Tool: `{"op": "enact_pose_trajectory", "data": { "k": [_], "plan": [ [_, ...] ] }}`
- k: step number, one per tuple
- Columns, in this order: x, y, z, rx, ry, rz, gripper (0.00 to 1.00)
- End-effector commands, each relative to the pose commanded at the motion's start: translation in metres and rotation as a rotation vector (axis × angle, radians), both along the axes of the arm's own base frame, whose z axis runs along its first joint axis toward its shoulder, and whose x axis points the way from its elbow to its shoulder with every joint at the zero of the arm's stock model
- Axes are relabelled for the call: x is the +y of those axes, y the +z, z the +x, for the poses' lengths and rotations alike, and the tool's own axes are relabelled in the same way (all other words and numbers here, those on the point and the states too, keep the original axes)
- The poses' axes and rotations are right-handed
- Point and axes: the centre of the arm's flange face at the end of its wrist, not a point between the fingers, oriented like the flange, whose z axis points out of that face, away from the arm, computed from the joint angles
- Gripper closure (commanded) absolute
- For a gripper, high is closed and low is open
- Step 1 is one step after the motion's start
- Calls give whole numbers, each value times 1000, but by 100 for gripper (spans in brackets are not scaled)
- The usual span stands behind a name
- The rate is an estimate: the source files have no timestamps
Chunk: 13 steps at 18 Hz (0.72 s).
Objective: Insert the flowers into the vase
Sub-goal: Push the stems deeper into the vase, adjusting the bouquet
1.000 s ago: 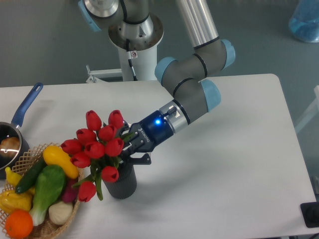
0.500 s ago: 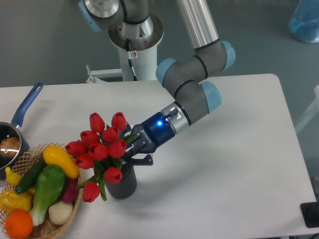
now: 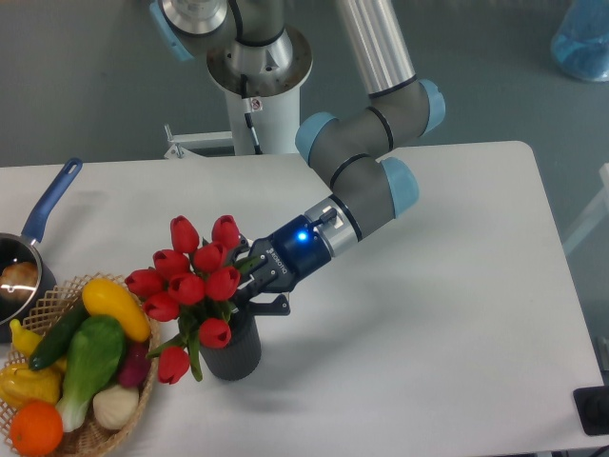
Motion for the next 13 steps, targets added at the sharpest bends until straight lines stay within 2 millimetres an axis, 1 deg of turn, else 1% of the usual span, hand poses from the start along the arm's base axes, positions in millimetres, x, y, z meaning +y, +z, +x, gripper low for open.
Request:
{"op": "enact_pose_trajectory", "data": {
  "k": [5,13],
  "plan": [
    [0,-5,-1,19,-2,10,81],
    [-3,-5,-5,17,5,9,81]
  ]
}}
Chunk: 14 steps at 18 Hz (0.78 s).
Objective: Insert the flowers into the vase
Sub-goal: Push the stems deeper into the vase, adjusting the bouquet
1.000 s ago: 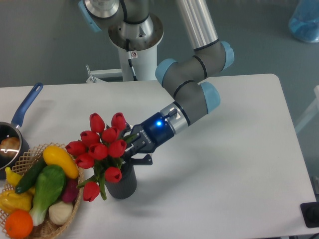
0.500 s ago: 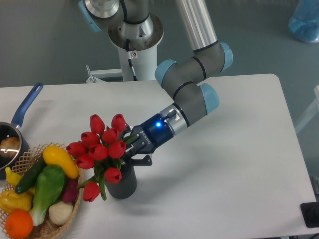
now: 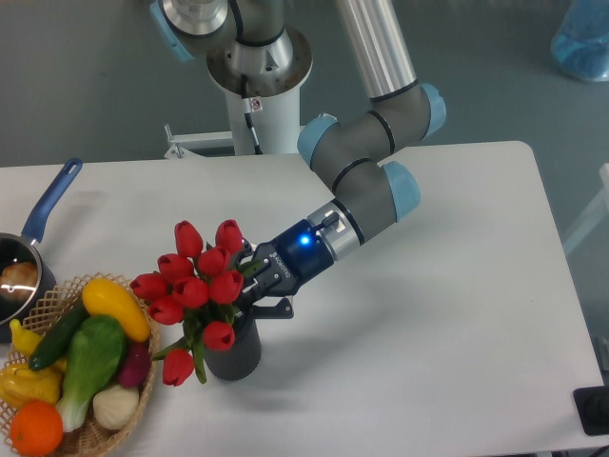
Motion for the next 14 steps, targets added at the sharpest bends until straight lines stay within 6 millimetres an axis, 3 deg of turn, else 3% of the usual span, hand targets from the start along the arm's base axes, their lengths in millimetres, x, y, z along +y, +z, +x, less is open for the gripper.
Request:
{"op": "enact_pose_trajectory", "data": {
  "k": [14],
  "plan": [
    [-4,-5,-7,1,12,-5,78]
  ]
}}
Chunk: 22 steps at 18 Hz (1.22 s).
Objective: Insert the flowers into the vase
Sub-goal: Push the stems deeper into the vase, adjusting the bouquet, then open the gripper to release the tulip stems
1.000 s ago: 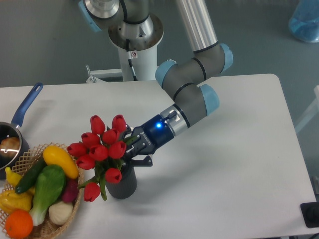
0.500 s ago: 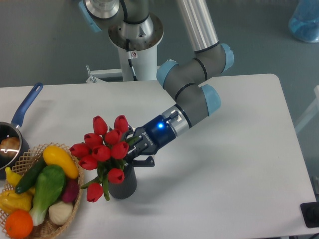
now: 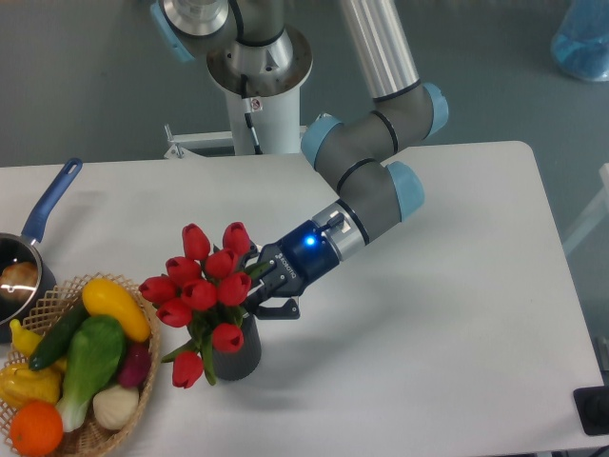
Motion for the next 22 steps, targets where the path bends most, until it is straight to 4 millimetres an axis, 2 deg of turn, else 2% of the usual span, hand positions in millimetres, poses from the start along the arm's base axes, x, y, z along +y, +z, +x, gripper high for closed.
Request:
{"op": "enact_pose_trajectory", "data": {
  "k": [7,11,22],
  "plan": [
    [0,-2,0,0,0,-2,77],
    [0,-2,0,3,-1,0,67],
    [1,-5,0,25,-7,14,53]
  ]
}}
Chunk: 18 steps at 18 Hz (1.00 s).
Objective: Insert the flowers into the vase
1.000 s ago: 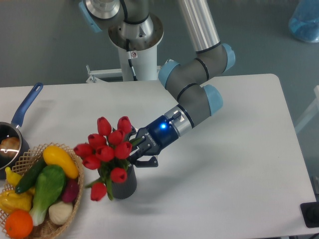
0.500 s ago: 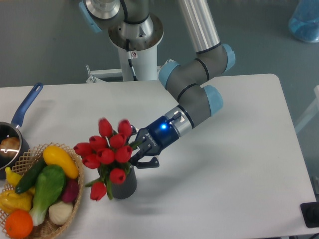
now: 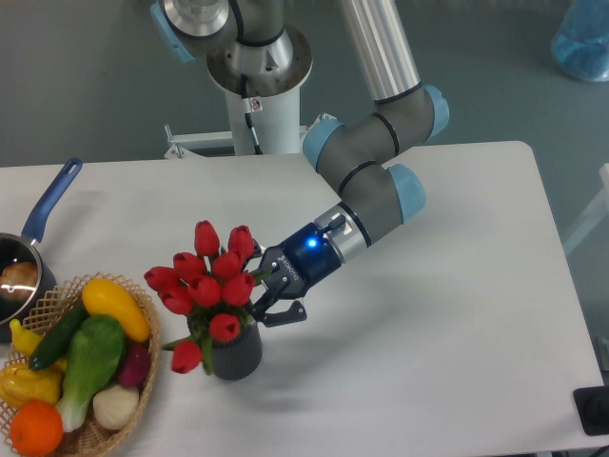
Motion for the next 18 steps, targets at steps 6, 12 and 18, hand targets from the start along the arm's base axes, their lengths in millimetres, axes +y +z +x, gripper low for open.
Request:
{"op": "enact_pose_trajectory", "data": {
  "k": [6,12,18],
  "plan": [
    [0,0,0,6,-1,5,30],
    [-1,0,-1,9,0,8,0],
    [-3,10,-3,31,7,8,0]
  ]
}}
